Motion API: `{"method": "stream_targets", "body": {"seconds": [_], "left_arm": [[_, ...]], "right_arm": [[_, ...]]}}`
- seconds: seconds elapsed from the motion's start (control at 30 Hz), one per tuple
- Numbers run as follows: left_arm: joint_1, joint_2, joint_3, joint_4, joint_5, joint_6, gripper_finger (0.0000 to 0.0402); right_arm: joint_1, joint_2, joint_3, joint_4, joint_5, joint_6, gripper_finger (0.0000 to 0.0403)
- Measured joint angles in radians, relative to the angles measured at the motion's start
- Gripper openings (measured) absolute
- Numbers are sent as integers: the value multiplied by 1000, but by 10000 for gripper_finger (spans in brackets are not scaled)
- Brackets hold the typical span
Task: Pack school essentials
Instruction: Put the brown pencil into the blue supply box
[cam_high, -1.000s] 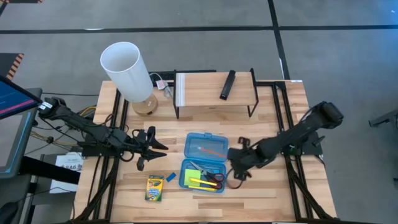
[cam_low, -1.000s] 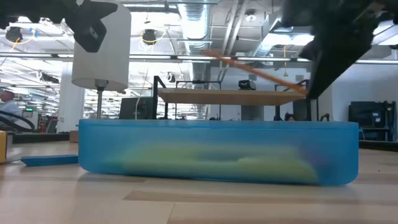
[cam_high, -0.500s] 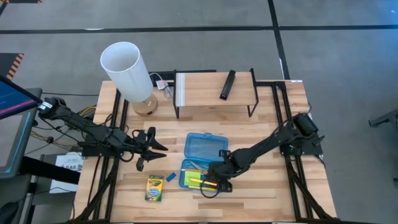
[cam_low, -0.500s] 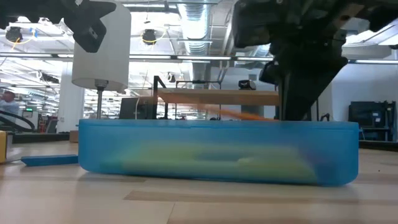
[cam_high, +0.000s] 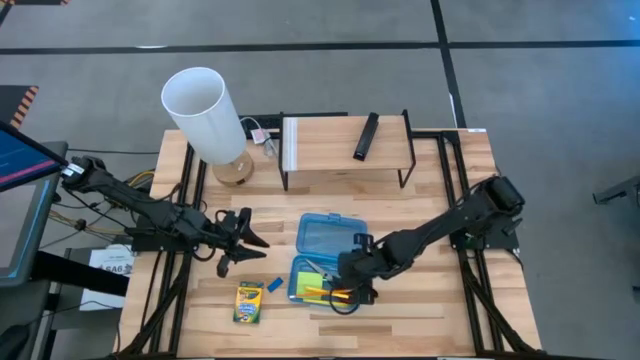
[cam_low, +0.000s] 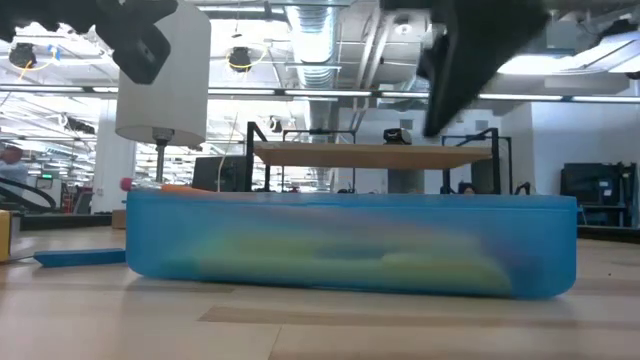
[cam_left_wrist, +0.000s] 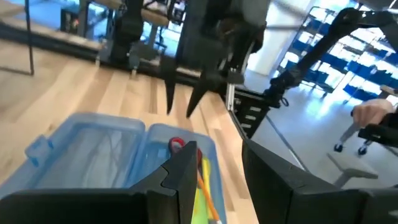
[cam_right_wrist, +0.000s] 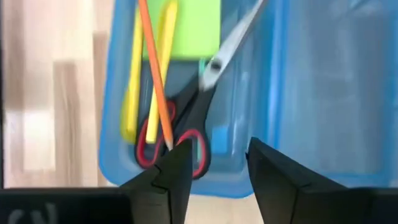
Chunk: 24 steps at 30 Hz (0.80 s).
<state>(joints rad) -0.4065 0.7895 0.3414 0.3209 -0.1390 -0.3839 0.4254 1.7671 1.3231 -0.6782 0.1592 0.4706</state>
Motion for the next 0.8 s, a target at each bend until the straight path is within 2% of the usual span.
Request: {"method": "stream_targets", "body": {"seconds": [0.13, 0.27, 0.43, 0.57, 0.67, 0.8], "left_arm": [[-7, 0, 25, -82, 1, -26, 114], [-43, 4, 29, -104, -16, -26, 114], [-95, 17, 29, -101, -93, -8, 114], [-129, 17, 29, -86, -153, 4, 114], [-147, 17, 29, -75, -172, 24, 114], [-154, 17, 29, -75, -189, 33, 114]], "right_arm": [[2, -40, 0, 56, 61, -21, 168], [4, -30, 0, 202, 75, -111, 157], [4, 67, 0, 469, 37, -248, 143], [-2, 148, 0, 594, 16, -305, 127], [3, 190, -2, 673, 14, -339, 99], [13, 239, 0, 787, -32, -367, 33]]}}
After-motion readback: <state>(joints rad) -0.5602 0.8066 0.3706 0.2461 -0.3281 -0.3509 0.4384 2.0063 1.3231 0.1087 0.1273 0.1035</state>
